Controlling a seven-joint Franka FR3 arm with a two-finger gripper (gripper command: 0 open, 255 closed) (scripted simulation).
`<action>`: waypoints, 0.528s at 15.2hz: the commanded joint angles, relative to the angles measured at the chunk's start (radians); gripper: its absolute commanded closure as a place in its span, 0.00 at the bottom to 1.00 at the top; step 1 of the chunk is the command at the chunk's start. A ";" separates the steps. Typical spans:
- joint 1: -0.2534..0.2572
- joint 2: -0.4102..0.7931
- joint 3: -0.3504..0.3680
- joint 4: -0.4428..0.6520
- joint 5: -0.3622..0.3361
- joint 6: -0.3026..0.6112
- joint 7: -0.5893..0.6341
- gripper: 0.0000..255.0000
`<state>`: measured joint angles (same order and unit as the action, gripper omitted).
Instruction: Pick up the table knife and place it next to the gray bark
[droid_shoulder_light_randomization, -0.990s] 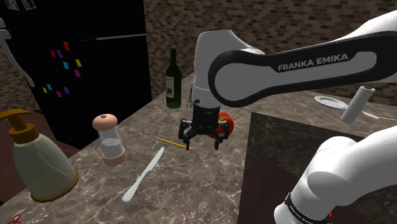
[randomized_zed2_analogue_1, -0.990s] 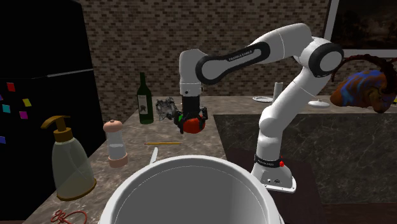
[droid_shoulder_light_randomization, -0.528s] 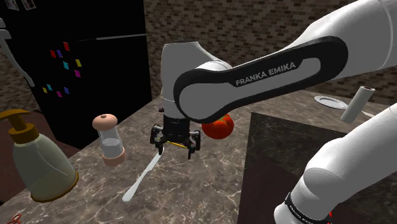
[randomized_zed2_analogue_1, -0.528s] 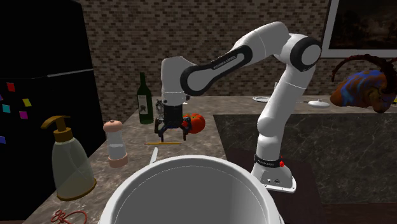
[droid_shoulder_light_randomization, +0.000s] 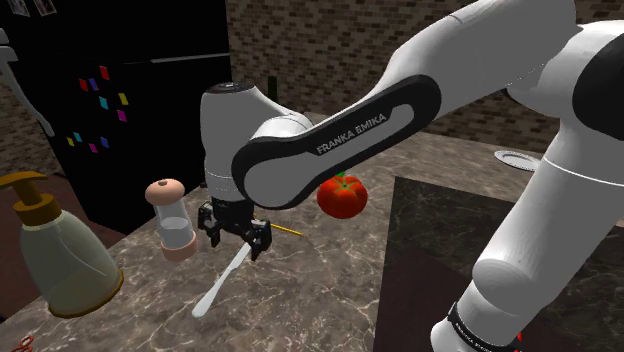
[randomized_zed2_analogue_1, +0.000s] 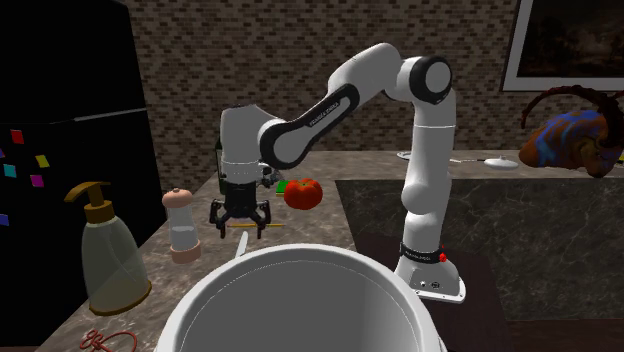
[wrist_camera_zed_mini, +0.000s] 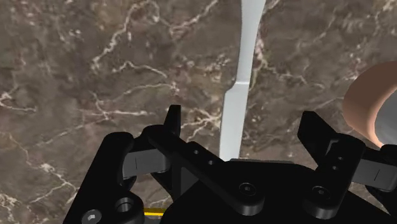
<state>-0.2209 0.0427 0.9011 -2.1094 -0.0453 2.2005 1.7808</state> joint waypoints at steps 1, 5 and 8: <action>0.005 0.027 -0.001 -0.007 -0.030 0.026 0.029 0.00; 0.016 0.073 -0.008 -0.027 -0.079 0.072 0.063 0.00; 0.018 0.079 -0.010 -0.029 -0.087 0.079 0.068 0.00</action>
<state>-0.2039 0.1204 0.8910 -2.1377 -0.1298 2.2770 1.8463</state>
